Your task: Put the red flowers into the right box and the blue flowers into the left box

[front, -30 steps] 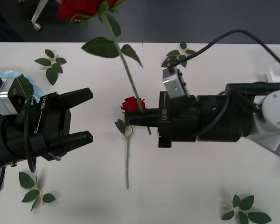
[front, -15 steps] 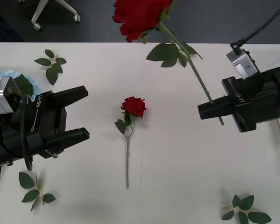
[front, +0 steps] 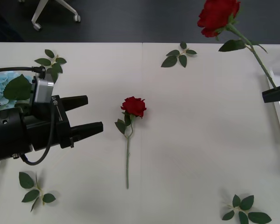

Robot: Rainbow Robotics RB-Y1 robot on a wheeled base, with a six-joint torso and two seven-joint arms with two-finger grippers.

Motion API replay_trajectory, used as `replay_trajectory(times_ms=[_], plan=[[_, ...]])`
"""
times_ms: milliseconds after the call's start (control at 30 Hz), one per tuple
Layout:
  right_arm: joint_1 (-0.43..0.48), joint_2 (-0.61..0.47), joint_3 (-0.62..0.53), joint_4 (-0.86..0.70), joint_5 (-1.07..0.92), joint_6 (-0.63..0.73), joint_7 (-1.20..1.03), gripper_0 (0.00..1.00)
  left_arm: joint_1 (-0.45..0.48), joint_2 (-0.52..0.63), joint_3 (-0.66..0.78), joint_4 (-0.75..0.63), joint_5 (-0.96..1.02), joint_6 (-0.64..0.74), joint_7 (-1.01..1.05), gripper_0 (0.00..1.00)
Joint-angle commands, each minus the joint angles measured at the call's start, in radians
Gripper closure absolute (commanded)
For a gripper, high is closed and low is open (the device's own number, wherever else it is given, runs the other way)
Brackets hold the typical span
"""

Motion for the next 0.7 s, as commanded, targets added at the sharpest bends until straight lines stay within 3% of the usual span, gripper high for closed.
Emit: replay_trajectory(times_ms=[33,533,700], plan=[[0.000,-0.072,-0.004,0.092,0.048,0.010,-0.071,1.00,-0.001,0.010,-0.043,-0.091,-0.142,-0.003,0.173,0.00],[0.000,-0.069,-0.004,0.448,0.242,-0.052,-0.115,1.00,-0.008,0.010,-0.337,-0.140,-0.823,0.022,0.685,0.00],[0.000,-0.038,-0.005,0.544,0.322,-0.102,-0.118,1.00,-0.078,0.008,-0.423,-0.111,-0.997,0.149,0.888,0.00]])
